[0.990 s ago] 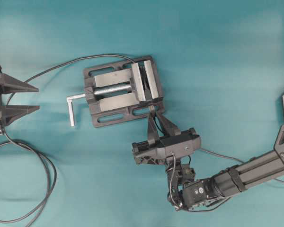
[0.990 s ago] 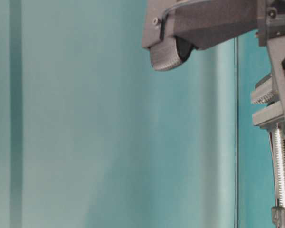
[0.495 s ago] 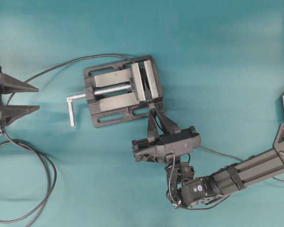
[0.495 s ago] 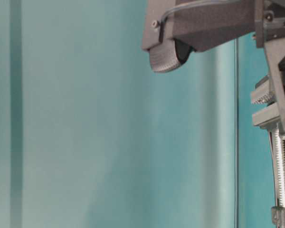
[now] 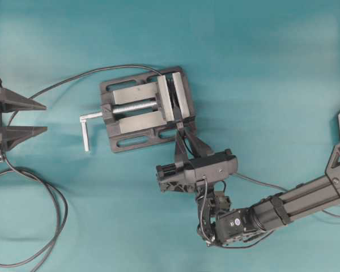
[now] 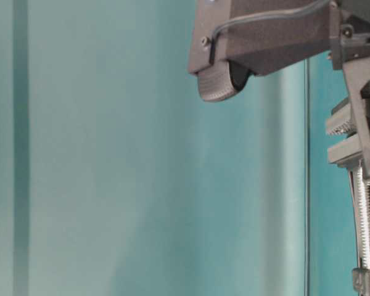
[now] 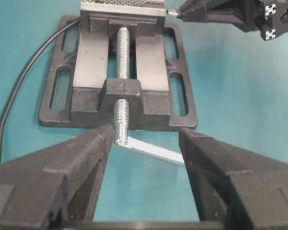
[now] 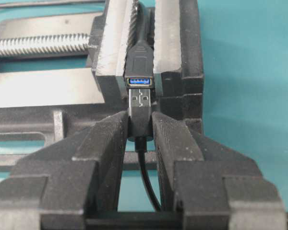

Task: Insert the USB cable into the fixed female connector.
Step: 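Push the USB plug up into the female port with the right gripper, then press the plug fully into the port with the right gripper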

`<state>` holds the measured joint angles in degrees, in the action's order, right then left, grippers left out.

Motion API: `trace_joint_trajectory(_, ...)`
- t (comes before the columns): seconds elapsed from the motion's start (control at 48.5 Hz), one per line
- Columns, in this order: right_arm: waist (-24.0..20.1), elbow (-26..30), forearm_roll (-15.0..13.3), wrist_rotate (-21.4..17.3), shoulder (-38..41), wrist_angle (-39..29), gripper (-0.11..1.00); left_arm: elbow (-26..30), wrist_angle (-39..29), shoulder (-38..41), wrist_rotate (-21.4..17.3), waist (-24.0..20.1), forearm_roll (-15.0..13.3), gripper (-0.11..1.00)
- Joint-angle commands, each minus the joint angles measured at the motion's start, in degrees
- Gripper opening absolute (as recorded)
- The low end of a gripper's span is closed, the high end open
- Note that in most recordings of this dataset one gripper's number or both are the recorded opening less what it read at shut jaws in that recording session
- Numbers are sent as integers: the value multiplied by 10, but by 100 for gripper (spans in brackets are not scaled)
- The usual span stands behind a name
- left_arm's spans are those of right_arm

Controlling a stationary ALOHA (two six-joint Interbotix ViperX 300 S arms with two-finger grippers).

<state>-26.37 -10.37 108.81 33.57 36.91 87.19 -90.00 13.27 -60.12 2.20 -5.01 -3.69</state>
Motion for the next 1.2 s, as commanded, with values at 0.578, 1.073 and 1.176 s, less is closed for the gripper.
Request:
trace_joint_trajectory(0.578,8,6,-3,4,-17,2,22,6,3,3,-10,2,3,70)
trace_joint_trajectory(1.073,11,5,-3,34,-33,0,22,6,3,4,-10,2,3,70)
trace_joint_trajectory(1.176,11,5,-3,33,-36,0,22,6,3,3,-10,2,3,70)
